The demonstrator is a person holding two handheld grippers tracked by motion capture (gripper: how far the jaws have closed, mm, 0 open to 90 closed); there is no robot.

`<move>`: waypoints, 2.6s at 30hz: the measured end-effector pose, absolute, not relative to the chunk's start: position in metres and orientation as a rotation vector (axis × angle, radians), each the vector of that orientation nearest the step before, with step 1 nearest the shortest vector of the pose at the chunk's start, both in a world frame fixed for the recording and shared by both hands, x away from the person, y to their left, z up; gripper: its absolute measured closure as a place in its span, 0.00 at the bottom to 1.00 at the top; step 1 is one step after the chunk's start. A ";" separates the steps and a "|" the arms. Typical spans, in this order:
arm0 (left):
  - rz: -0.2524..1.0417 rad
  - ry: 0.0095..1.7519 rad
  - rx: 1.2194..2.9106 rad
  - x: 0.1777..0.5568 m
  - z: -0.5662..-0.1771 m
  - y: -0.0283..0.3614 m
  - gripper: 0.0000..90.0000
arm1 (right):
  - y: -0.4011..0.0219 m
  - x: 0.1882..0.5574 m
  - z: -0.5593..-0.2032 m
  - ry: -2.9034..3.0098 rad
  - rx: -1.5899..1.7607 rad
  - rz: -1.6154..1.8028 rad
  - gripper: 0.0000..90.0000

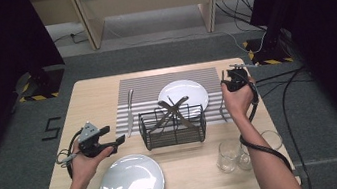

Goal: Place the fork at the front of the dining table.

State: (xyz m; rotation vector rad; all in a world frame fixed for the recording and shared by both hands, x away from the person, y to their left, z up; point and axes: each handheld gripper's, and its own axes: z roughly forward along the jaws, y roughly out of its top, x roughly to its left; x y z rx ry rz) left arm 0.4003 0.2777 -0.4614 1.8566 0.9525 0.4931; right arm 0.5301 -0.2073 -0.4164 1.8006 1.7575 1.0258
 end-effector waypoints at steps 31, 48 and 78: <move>0.499 0.951 1.848 0.400 -0.459 0.279 0.26 | -0.208 0.545 -0.424 1.760 1.849 1.004 0.96; 0.501 0.953 1.844 0.400 -0.459 0.281 0.26 | -0.206 0.553 -0.429 1.770 1.872 0.984 0.96; 0.500 0.954 1.843 0.401 -0.459 0.281 0.26 | -0.209 0.567 -0.441 1.770 1.946 0.956 0.96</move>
